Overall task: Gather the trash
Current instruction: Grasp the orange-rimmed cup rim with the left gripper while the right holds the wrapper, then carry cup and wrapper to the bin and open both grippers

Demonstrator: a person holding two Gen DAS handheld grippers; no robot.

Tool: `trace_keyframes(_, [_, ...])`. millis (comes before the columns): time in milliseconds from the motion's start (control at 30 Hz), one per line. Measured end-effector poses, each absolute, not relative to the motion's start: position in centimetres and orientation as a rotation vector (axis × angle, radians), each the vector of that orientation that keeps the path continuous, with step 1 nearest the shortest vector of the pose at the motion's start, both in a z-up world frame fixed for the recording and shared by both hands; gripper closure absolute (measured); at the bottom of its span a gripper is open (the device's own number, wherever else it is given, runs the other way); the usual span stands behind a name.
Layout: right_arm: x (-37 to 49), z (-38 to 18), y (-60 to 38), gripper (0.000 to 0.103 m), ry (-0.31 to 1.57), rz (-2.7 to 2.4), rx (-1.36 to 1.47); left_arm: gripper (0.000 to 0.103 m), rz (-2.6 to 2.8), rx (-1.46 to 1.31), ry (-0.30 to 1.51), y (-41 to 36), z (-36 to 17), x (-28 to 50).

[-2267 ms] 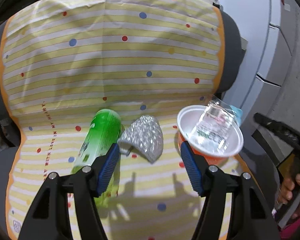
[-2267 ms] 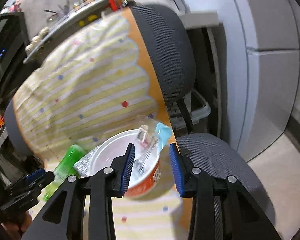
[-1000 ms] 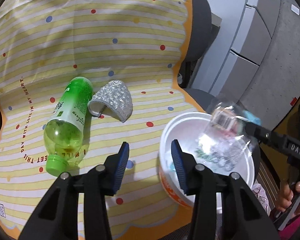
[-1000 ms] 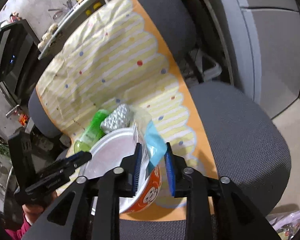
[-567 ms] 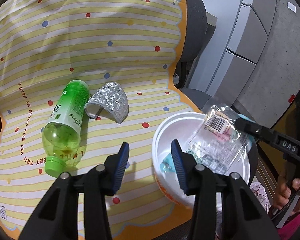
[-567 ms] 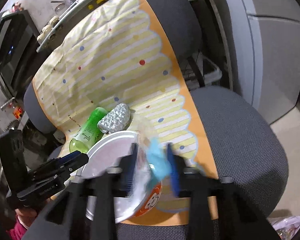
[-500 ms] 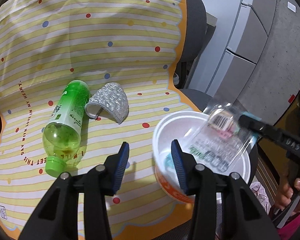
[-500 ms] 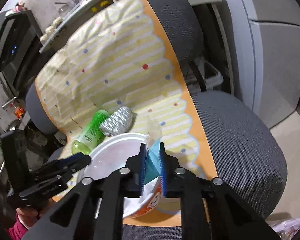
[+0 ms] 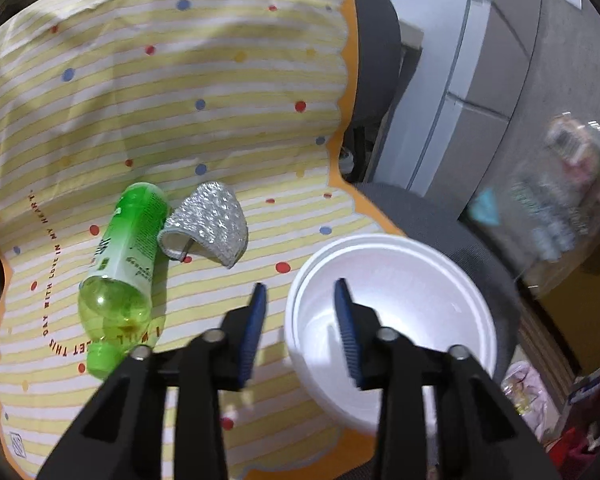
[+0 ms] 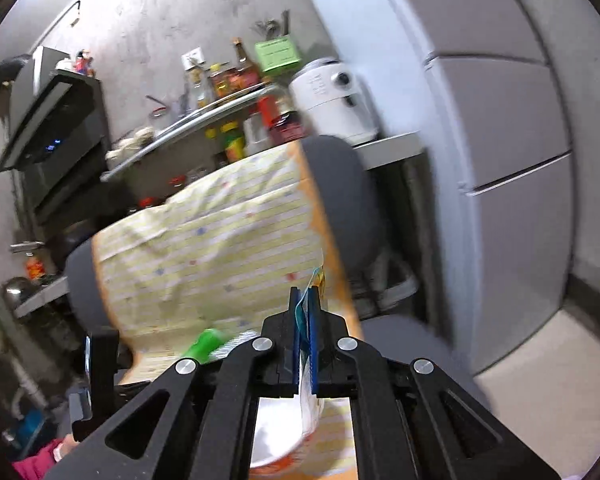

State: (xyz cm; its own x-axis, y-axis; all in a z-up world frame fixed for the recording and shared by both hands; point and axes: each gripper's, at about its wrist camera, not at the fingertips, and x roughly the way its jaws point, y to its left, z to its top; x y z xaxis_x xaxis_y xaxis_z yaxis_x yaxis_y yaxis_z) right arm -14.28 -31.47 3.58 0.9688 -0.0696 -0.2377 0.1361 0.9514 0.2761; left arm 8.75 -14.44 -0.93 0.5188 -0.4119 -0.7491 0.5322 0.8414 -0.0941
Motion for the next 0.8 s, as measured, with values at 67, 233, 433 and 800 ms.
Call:
trace_keyframes(67, [-14.8,3.1,-32.2,0.099,0.257,-0.134,0.293,0.09,-0.568,0.168,0.877,-14.9,-1.7,9.0])
trace_keyframes(233, [-16.7,1.7,-33.0,0.099,0.293,-0.164,0.303,0.098,-0.594,0.105,0.888,-14.3,-1.7,8.0])
trace_keyframes(433, [-21.1,1.2,-33.0,0.099,0.289,-0.214,0.306,0.1,-0.683,0.029,0.829,-14.6,0.4,4.4])
trace_keyframes(800, [-31.8,-0.1,-33.0,0.099,0.29,-0.407,0.32,0.1,-0.939,0.05,0.815,-20.0,0.0,-4.0])
